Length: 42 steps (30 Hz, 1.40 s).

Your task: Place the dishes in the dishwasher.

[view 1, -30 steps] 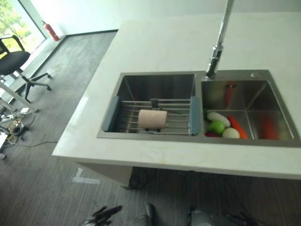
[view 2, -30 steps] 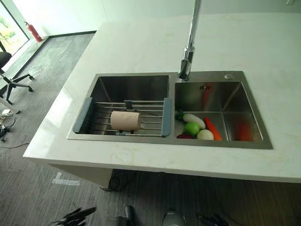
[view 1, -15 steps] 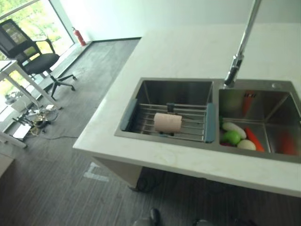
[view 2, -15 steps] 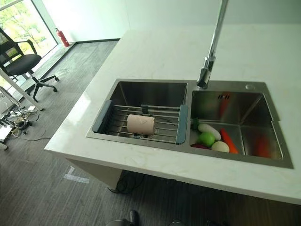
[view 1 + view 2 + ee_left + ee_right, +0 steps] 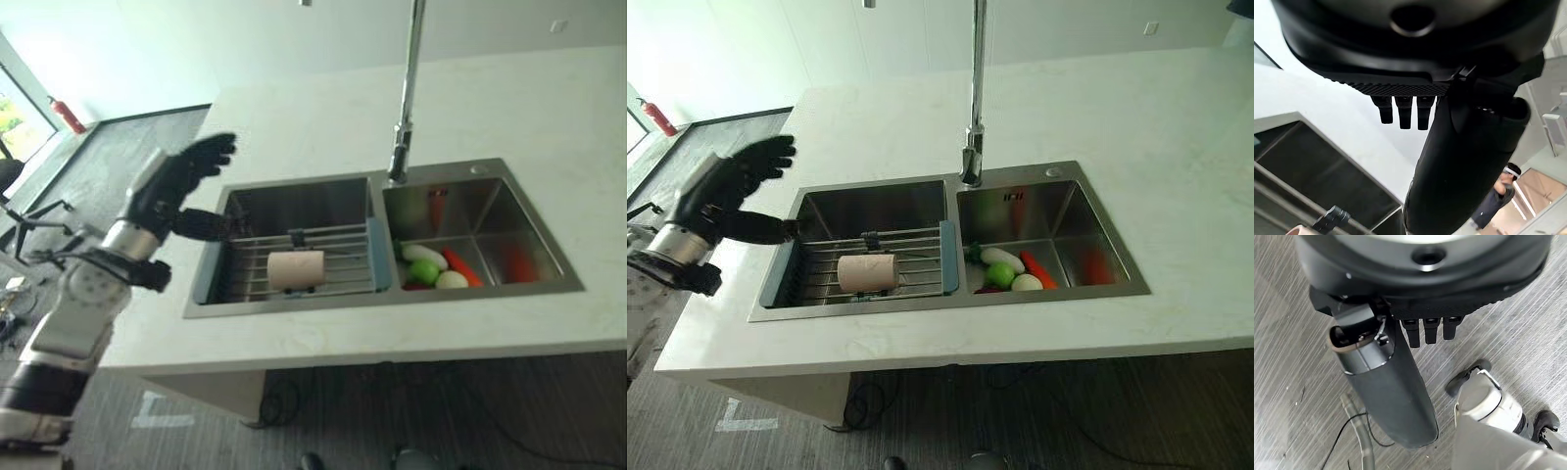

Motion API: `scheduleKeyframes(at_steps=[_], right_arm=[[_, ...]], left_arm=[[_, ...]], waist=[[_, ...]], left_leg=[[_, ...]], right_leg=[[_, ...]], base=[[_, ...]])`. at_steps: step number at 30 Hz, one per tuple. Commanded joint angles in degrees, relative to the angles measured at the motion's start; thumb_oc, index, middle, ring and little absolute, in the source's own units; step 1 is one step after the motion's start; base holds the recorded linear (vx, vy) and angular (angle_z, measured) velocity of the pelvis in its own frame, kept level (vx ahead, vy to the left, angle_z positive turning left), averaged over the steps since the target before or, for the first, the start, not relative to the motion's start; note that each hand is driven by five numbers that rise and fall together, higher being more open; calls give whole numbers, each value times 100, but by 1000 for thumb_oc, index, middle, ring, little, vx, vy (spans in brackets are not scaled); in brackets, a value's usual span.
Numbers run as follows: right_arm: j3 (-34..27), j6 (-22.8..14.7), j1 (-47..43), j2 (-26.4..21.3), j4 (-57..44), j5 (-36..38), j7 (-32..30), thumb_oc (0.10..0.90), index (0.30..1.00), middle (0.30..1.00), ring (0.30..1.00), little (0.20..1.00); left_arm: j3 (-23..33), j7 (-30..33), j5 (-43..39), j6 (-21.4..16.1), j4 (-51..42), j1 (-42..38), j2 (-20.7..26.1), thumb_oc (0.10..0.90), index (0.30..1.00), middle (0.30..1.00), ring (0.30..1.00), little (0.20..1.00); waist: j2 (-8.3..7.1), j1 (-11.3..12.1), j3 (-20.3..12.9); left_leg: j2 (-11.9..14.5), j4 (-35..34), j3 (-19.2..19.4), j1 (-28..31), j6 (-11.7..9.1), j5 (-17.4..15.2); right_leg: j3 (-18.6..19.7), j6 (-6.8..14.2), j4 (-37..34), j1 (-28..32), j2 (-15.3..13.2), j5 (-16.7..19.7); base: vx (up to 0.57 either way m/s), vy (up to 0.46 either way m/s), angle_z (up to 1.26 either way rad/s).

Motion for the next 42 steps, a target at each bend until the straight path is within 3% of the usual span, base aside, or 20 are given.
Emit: scheduleKeyframes(at_steps=[1, 10, 17, 24, 28, 39, 42], right_arm=[[-116, -200, -130, -169, -44, -27, 116, 800, 900, 900, 900, 900], [-88, -313, -55, -127, -163, -27, 129, 800, 900, 900, 900, 900], [-79, -277, -12, -143, -169, 5, 99, 800, 900, 900, 900, 900], [-133, -271, 60, -193, -234, -62, 123, 800, 900, 900, 900, 900], [-161, -291, 85, -216, -257, -89, 141, 800, 900, 900, 900, 900], [-143, -366, 105, -296, -406, -39, 73, 800, 900, 900, 900, 900], [-141, -370, 113, -343, -438, -35, 77, 800, 900, 900, 900, 900]], left_arm=[[395, -156, 280, 6, 22, -1024, 107, 800, 900, 900, 900, 900], [-213, -731, 688, 211, 149, -1319, 192, 800, 900, 900, 900, 900], [-680, -768, 1781, -18, 348, -1686, 387, 800, 900, 900, 900, 900], [-1017, -1204, 1850, 132, 356, -1892, 545, 800, 900, 900, 900, 900], [-1142, -1374, 1847, 266, 300, -1970, 567, 800, 900, 900, 900, 900], [-1797, -2214, 1884, 1274, 134, -2367, 567, 800, 900, 900, 900, 900], [-1885, -2269, 2058, 1365, 95, -2405, 605, 800, 900, 900, 900, 900]], waist=[[57, -53, -17], [117, -192, 0], [155, -296, 18], [219, -387, 101], [259, -418, 126], [394, -519, 245], [427, -526, 277]], left_leg=[[24, 643, -229, -55, -46, -972], [-19, 643, -122, -27, -34, -978], [-47, 643, -34, -14, -27, -989], [-105, 643, -1, -27, -18, -1010], [-140, 643, 4, -26, -10, -1023], [-219, 643, -8, -58, 4, -1005], [-235, 643, -13, -80, 4, -993]], right_leg=[[-120, 658, -267, 247, -261, -39], [29, 725, -267, 157, -284, 80], [118, 780, -267, 97, -310, 154], [221, 830, -267, 19, -341, 209], [271, 847, -267, -4, -342, 223], [402, 857, -267, -67, -316, 239], [408, 854, -267, -85, -315, 236]], base=[[18, 6, -10], [9, 5, -4], [20, 4, -2], [31, 15, -8], [16, 12, -3], [17, 16, -4], [0, 0, 0]])
